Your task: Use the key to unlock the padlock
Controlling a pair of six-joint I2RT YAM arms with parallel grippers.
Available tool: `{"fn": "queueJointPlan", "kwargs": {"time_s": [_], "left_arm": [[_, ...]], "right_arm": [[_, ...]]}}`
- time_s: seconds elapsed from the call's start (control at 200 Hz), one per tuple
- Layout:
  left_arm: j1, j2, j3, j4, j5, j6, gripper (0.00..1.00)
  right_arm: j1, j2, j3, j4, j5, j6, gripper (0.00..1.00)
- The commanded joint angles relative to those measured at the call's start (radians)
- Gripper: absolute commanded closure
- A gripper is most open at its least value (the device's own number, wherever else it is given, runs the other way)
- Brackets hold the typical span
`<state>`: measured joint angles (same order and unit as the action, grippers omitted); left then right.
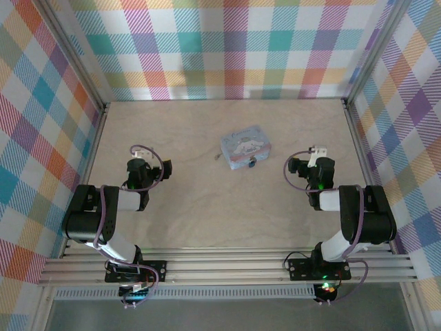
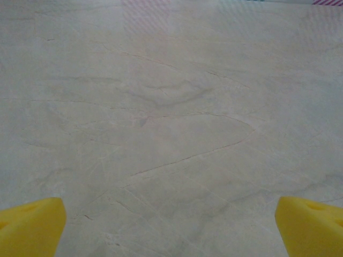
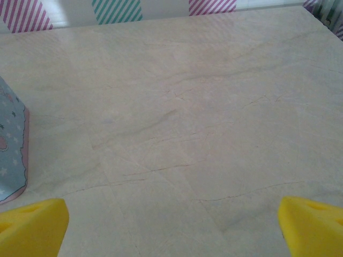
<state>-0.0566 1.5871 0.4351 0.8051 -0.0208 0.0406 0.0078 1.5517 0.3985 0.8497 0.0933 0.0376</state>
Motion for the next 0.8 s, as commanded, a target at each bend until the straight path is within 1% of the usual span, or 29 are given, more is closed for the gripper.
{"fn": "queueJointPlan", "kwargs": {"time_s": [0.0, 0.135, 0.19, 0.235, 0.365, 0.48, 0.525, 0.57, 0.64, 0.68, 0.75, 0.795], "left_arm": [[0.006, -0.022, -0.009, -0.007, -0.011, -0.010, 0.00], [0.008, -0.024, -0.010, -0.004, -0.011, -0.011, 0.00], [0.008, -0.042, 0.010, -0.051, -0.021, -0.015, 0.00], [0.008, -0.062, 0.037, -0.120, -0.041, -0.025, 0.00], [0.007, -0.105, 0.154, -0.377, -0.111, -0.066, 0.00], [0.007, -0.123, 0.251, -0.555, -0.101, -0.107, 0.00], [0.008, -0.126, 0.285, -0.610, -0.094, -0.152, 0.00], [0.008, -0.126, 0.312, -0.645, -0.065, -0.209, 0.00], [0.008, -0.110, 0.353, -0.687, 0.014, -0.312, 0.00], [0.006, -0.091, 0.377, -0.705, 0.062, -0.393, 0.00], [-0.002, -0.044, 0.413, -0.721, 0.153, -0.532, 0.00], [-0.012, -0.008, 0.436, -0.723, 0.206, -0.610, 0.00]], "right_arm": [[0.009, -0.033, 0.013, -0.033, -0.049, -0.017, 0.00], [0.009, -0.070, 0.052, -0.134, -0.072, -0.025, 0.00], [0.009, -0.089, 0.069, -0.178, -0.078, -0.028, 0.00], [0.009, -0.108, 0.085, -0.211, -0.092, -0.033, 0.00], [0.009, -0.149, 0.181, -0.428, -0.117, -0.034, 0.00], [0.008, -0.138, 0.321, -0.635, -0.122, 0.063, 0.00], [0.009, -0.117, 0.381, -0.700, -0.140, 0.109, 0.00], [0.009, -0.084, 0.450, -0.765, -0.157, 0.156, 0.00], [0.009, -0.008, 0.576, -0.900, -0.184, 0.233, 0.01], [0.011, 0.047, 0.662, -0.985, -0.215, 0.265, 0.01], [0.017, 0.124, 0.767, -1.069, -0.252, 0.303, 0.02], [0.024, 0.170, 0.815, -1.092, -0.285, 0.320, 0.03]]}}
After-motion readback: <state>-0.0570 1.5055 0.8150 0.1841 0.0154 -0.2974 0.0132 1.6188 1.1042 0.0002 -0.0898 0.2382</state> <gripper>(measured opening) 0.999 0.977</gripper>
